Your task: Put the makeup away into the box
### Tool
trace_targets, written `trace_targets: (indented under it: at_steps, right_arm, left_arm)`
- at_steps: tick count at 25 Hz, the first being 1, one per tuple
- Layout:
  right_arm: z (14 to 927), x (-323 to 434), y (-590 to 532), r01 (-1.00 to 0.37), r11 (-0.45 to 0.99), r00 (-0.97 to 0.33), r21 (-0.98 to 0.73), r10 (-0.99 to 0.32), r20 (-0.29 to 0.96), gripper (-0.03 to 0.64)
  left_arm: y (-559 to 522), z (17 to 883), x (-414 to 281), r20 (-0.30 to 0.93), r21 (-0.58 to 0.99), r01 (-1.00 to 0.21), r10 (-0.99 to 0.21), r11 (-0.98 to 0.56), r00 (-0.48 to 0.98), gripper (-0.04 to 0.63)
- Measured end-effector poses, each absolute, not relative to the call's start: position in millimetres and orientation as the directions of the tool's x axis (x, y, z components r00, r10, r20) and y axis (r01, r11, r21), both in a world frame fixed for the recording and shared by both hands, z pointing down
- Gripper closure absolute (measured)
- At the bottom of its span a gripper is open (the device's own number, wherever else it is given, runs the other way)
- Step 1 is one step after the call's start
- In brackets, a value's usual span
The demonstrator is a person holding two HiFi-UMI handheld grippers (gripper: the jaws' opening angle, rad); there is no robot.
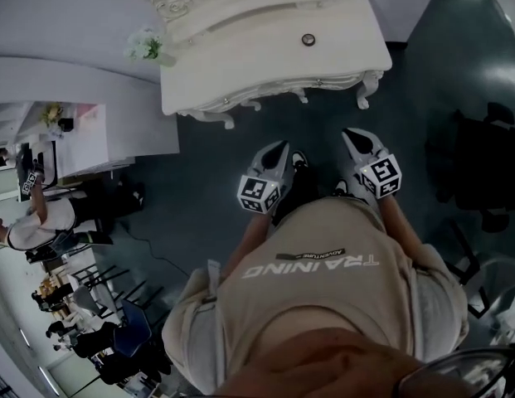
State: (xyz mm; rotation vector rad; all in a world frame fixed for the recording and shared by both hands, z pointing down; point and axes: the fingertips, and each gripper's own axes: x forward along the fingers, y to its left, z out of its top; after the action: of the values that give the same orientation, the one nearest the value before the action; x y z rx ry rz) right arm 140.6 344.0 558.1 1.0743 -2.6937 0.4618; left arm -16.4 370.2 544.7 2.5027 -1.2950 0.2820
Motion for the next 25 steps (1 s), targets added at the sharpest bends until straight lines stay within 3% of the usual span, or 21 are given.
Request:
trace_targets:
  at_steps: [8, 14, 19, 25]
  right_arm:
    - [501, 101, 276, -0.754, 0.636, -0.656, -0.167, -0.717, 0.233, 0.614]
    - [498, 83, 241, -0.816, 0.564, -0.575, -0.128, -0.772, 0.271, 0.614]
    - [510, 49, 210, -0.828, 0.534, -0.56, -0.171, -0.773, 0.297, 0.614]
    - [524, 44, 171, -0.819, 0.552, -0.567, -0.155, -0.741, 0.359, 0.614]
  left_arm:
    - [276, 503, -63, 0.201, 0.12, -0.764, -0.738, -0.634, 0.644, 0.588]
    - [221, 487, -79, 0.152, 0.121, -0.698, -0.682, -0.705, 0.715, 0.588]
    - [193, 506, -95, 0.179, 0.132, -0.641, -0.618, -0.756, 0.766, 0.588]
    - [168, 530, -106, 0.205, 0.207, -0.651, -0.618, -0.73, 0.759, 0.588]
